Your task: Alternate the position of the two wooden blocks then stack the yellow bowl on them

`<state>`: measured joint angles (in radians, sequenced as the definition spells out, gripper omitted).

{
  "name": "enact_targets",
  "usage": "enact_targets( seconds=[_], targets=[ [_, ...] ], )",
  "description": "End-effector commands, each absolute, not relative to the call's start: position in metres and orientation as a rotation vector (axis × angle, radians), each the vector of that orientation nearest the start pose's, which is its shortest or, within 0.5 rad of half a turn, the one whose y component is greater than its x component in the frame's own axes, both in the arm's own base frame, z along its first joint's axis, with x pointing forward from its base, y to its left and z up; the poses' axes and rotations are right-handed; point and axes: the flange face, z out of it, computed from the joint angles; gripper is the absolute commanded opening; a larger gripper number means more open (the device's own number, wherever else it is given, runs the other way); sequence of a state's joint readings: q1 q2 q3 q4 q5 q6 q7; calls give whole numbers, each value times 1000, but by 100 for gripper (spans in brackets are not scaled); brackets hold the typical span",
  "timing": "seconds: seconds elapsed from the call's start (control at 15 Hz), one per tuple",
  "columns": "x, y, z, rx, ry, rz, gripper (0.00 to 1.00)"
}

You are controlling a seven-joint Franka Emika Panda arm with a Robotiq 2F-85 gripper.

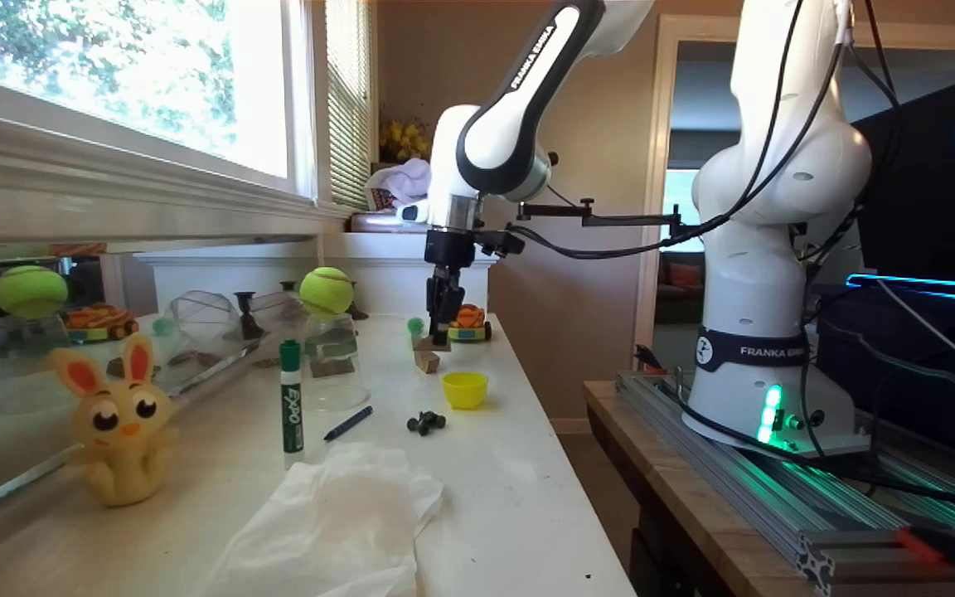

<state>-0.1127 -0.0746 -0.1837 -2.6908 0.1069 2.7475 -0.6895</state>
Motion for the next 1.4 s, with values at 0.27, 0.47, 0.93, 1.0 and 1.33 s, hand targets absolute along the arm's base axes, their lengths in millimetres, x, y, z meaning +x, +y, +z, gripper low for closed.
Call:
enact_targets(
  seconds=[0.27,0.47,0.93,1.0,1.33],
  targets=[
    [412,-123,265,-3114,-427,-239,6],
    [413,-122,266,-3113,-430,-239,6],
    [414,-121,266,-3119,-414,-240,77],
    [414,-121,267,-3124,-408,-244,83],
    [415,-114,299,-3192,-275,-309,100]
  ],
)
